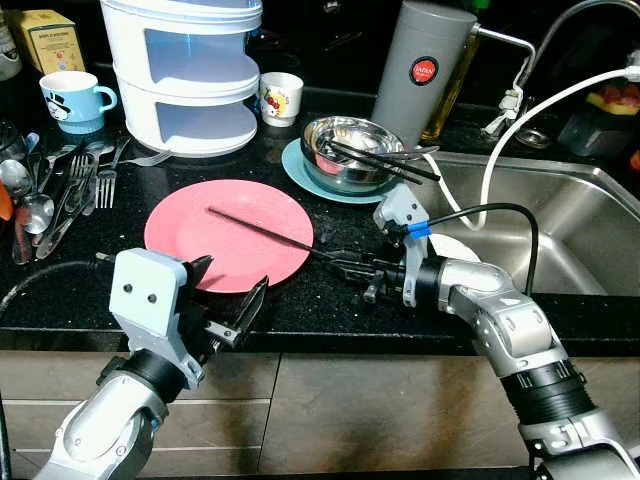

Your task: Kitchen organization

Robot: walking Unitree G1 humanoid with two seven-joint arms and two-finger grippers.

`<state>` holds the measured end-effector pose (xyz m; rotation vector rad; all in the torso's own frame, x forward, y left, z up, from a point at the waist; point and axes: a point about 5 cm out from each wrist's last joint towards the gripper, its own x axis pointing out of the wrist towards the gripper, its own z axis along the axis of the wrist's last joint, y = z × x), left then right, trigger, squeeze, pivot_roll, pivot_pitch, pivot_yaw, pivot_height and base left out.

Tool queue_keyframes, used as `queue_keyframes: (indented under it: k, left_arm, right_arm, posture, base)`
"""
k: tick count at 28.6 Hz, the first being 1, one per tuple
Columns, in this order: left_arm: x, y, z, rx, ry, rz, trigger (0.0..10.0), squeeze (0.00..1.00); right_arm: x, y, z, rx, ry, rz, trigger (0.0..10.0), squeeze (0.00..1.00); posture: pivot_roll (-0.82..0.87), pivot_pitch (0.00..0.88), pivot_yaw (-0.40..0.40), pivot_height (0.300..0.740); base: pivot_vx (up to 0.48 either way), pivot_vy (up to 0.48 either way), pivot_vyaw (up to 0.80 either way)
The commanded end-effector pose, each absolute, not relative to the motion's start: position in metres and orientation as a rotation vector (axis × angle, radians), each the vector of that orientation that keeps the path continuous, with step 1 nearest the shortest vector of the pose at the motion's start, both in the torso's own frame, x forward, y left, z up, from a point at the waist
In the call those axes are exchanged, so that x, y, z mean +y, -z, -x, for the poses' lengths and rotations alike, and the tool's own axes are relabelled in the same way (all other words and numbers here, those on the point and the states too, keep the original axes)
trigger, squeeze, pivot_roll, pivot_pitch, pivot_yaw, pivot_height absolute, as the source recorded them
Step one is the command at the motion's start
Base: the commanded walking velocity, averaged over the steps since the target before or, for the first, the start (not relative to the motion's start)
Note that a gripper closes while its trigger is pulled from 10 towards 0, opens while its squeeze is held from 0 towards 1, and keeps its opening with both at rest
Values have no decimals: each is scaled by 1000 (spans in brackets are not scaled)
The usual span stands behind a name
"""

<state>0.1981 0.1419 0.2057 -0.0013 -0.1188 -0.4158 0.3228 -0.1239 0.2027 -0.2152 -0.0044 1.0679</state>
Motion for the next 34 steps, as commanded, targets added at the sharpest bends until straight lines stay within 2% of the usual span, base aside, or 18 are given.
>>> queue_keyframes:
  k: [1,8,11,13,14,16,18,19,20,23,34]
  left_arm:
    - [139,-204,-198,-106,441,15,10000,0]
    - [139,-205,-199,-110,443,16,10000,0]
    - [138,-208,-200,-125,452,28,10000,0]
    - [137,-209,-200,-130,457,33,10000,0]
    - [137,-209,-200,-133,460,34,10000,0]
    - [137,-210,-200,-135,462,34,10000,0]
    - [136,-212,-202,-144,471,38,10000,0]
    - [135,-213,-202,-150,478,41,10000,0]
    - [134,-214,-203,-156,487,47,10000,0]
    - [133,-216,-204,-167,500,47,10000,0]
    - [129,-226,-223,-213,552,11,10000,0]
  right_arm:
    - [-130,-202,-323,-4,-1048,217,0,0]
    - [-132,-206,-324,-31,-1042,184,0,0]
    - [-135,-226,-324,-173,-1046,-29,0,0]
    - [-137,-234,-322,-235,-1060,-113,0,0]
    - [-138,-239,-321,-268,-1057,-152,2824,0]
    - [-138,-242,-321,-286,-1052,-174,2824,0]
    - [-141,-254,-321,-361,-1034,-275,3294,0]
    - [-144,-259,-322,-391,-1014,-320,4314,0]
    - [-147,-263,-324,-408,-984,-363,10000,0]
    - [-152,-265,-330,-408,-921,-395,10000,0]
    - [-185,-259,-350,-401,-582,-426,10000,0]
  posture:
    - [223,0,-84,740]
    - [222,0,-82,740]
    - [219,0,-81,740]
    - [219,0,-81,740]
    - [218,0,-79,740]
    - [218,0,-79,740]
    - [214,0,-75,740]
    - [213,0,-74,740]
    - [213,0,-74,740]
    - [212,0,-71,740]
    - [186,0,-49,740]
  base:
    - [0,0,0]
    - [0,0,0]
    - [0,0,0]
    - [0,0,0]
    - [0,0,0]
    - [0,0,0]
    - [0,0,0]
    - [0,0,0]
    - [0,0,0]
    - [0,0,0]
    - [0,0,-800]
